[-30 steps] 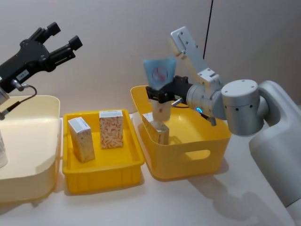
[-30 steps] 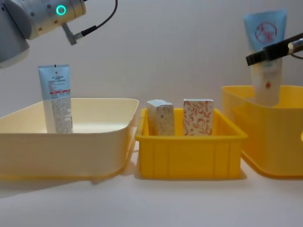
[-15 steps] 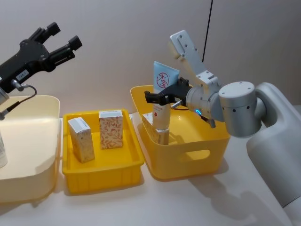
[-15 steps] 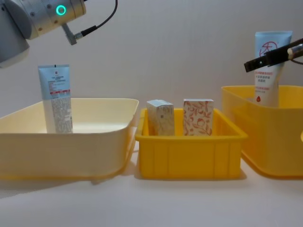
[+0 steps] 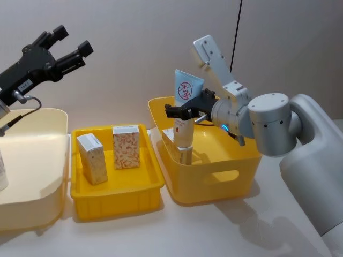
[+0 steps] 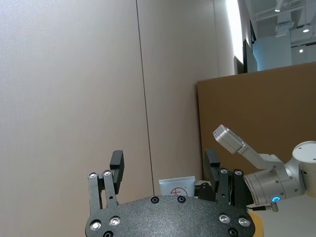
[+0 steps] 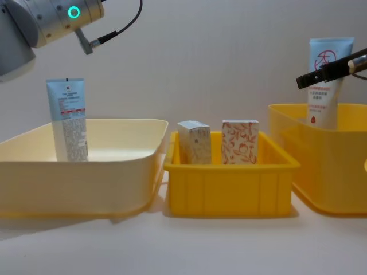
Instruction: Bimanual collaborative sorting of washing and personal care products
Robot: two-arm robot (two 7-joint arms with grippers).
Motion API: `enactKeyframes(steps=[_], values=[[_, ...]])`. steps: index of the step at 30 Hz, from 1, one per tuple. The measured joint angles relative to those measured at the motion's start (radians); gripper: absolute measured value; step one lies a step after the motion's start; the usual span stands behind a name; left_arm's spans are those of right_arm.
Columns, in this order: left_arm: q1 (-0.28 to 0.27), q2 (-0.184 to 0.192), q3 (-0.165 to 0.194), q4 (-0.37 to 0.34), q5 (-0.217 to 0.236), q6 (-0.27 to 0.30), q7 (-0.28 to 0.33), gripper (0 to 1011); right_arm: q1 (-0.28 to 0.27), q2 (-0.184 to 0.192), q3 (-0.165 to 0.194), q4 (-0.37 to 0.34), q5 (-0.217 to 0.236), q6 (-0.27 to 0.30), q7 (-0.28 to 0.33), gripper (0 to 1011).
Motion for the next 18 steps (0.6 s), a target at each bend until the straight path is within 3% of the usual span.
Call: enactKeyframes(steps=[18], values=[[0.0,0.0,0.0,0.0,0.0,0.0,0.0,1003,0.0,-0.001,0.0,0.002,-0.001,0.001,-0.002,1001]])
